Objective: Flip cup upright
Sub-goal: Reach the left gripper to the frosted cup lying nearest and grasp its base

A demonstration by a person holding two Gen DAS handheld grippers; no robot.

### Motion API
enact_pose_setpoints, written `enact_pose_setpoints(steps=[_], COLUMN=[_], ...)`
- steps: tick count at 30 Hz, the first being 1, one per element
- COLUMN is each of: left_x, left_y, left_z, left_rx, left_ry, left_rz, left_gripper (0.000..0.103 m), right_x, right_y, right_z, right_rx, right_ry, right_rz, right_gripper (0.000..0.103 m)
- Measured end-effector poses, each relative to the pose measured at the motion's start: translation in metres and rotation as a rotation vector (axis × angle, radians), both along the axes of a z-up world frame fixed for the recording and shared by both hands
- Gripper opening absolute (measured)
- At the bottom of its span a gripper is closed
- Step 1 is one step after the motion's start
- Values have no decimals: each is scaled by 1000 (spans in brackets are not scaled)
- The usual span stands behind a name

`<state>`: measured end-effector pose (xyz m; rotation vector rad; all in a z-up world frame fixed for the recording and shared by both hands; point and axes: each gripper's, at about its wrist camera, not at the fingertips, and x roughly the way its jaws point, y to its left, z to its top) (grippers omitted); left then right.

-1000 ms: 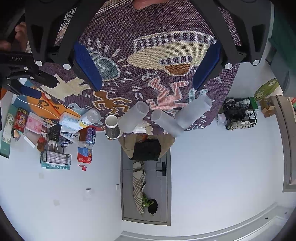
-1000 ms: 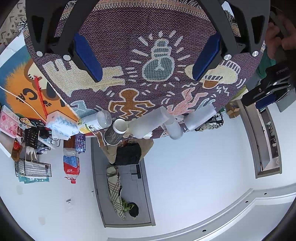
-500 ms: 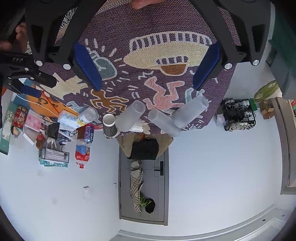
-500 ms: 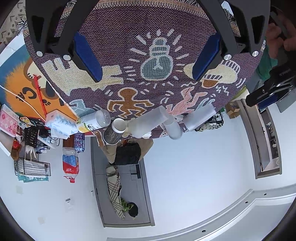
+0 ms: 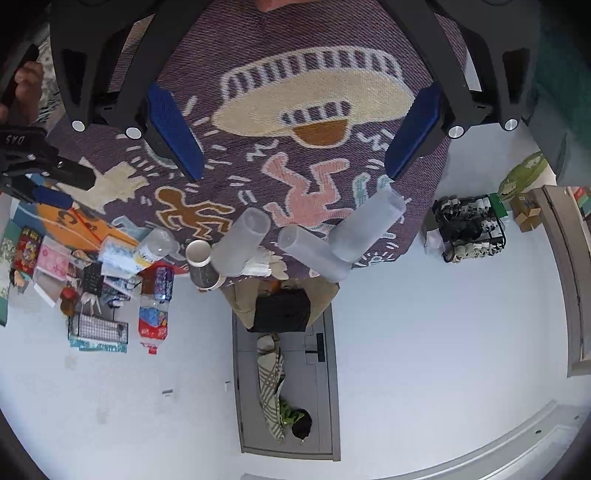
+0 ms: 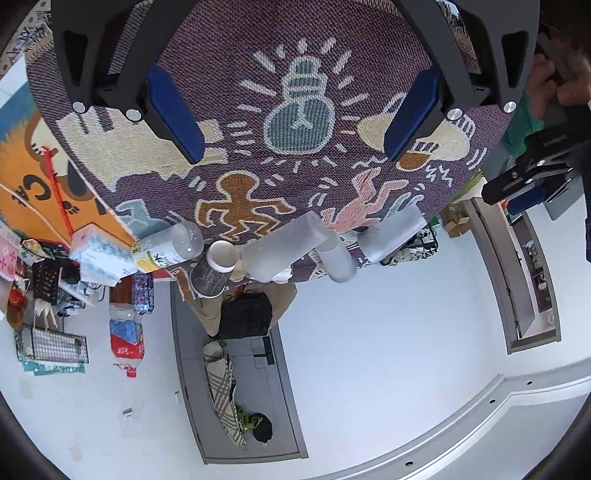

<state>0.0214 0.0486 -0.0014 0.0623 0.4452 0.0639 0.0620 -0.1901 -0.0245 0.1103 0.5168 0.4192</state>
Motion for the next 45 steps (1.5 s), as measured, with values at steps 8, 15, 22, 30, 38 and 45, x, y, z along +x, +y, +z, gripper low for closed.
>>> enact_pose_setpoints(steps=[8, 15, 22, 30, 38, 45], left_x=[44, 88, 130, 183, 235, 265], left_y=[23, 35, 46, 62, 75, 83], left_z=[0, -5, -8, -20, -47, -76], left_rx=[141, 270, 408, 444, 461, 504], left_ry=[77, 153, 226, 320, 412, 465], left_rz=[6, -14, -35, -31, -36, -24], left_gripper=[97, 97, 97, 97, 97, 97], right_x=[34, 62, 86, 112, 133, 151], right_y=[12, 18, 14, 6, 7, -4], right_z=[-8, -10, -17, -26, -32, -40], right_rx=[55, 101, 105, 128, 129, 141], right_ry=[55, 81, 120, 170, 195, 214], right_rz=[20, 22, 3, -36, -87, -157], right_gripper=[95, 95, 95, 95, 95, 95])
